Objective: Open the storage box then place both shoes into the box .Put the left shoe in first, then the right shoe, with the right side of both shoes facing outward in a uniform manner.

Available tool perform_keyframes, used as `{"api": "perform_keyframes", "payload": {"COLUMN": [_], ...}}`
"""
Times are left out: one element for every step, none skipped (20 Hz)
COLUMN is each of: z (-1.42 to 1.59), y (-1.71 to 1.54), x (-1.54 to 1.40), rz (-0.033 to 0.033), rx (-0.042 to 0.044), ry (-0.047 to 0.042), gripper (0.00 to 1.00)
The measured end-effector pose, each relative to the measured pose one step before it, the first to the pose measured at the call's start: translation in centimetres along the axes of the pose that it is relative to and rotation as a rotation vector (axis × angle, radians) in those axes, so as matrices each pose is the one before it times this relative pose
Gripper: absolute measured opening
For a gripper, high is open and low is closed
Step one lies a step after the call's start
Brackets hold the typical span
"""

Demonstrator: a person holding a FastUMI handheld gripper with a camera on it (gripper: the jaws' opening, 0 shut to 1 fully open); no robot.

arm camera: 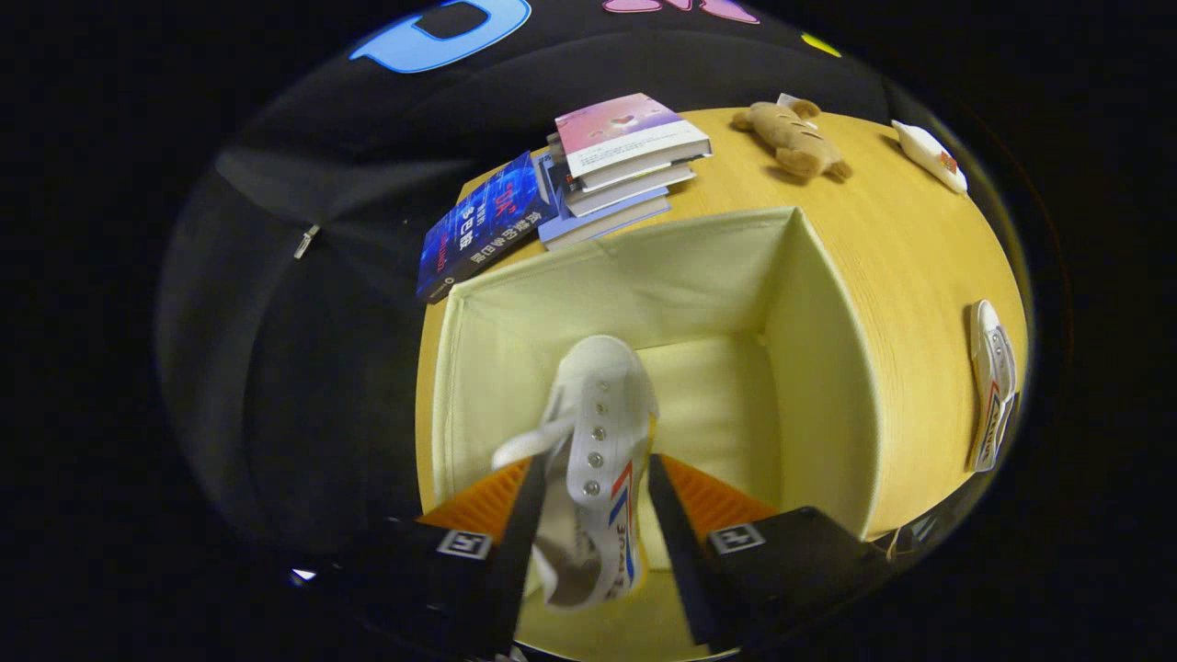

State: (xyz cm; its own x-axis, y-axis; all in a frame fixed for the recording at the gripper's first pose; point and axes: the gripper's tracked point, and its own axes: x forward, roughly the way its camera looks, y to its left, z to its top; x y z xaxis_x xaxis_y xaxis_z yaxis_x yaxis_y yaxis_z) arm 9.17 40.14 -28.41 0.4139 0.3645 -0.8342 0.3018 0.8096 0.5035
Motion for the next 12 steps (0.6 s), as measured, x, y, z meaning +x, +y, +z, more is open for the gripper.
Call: {"api": "perform_keyframes", "payload": {"z": [0.296,0.247,0.307,0.353,0.116,0.435,0.464,0.575,0.548,0.528,0.612,0.398], "y": [0.113,-0.103,-0.187,-0.210,0.095,-0.327,-0.495,-0.787,-0.928,-1.062,-1.295,-1.598], "x": [-0.437,-0.535,-0.713,-0.543,-1.659,-1.053,-1.094,-1.071,-1.317,-1.321,-1.364,-1.307], "rz": [0.00901,0.00371,0.00310,0.00685,0.01127,0.01333,0.01128,0.00660,0.00648,0.00479,0.00326,-0.00916], "rx": [-0.02919,-0.02936,-0.02768,-0.02407,-0.01747,-0.01986,-0.02833,-0.03509,-0.03223,-0.02063,-0.01290,-0.01464], "ry": [-0.01540,-0.01544,-0.01471,-0.01435,-0.01944,-0.01806,-0.02215,-0.02720,-0.02768,-0.03403,-0.03253,-0.03125], "gripper": [0.82,0.85,0.88,0.96,0.98,0.98,0.98,0.97,0.98,0.98,0.98,0.97]}}
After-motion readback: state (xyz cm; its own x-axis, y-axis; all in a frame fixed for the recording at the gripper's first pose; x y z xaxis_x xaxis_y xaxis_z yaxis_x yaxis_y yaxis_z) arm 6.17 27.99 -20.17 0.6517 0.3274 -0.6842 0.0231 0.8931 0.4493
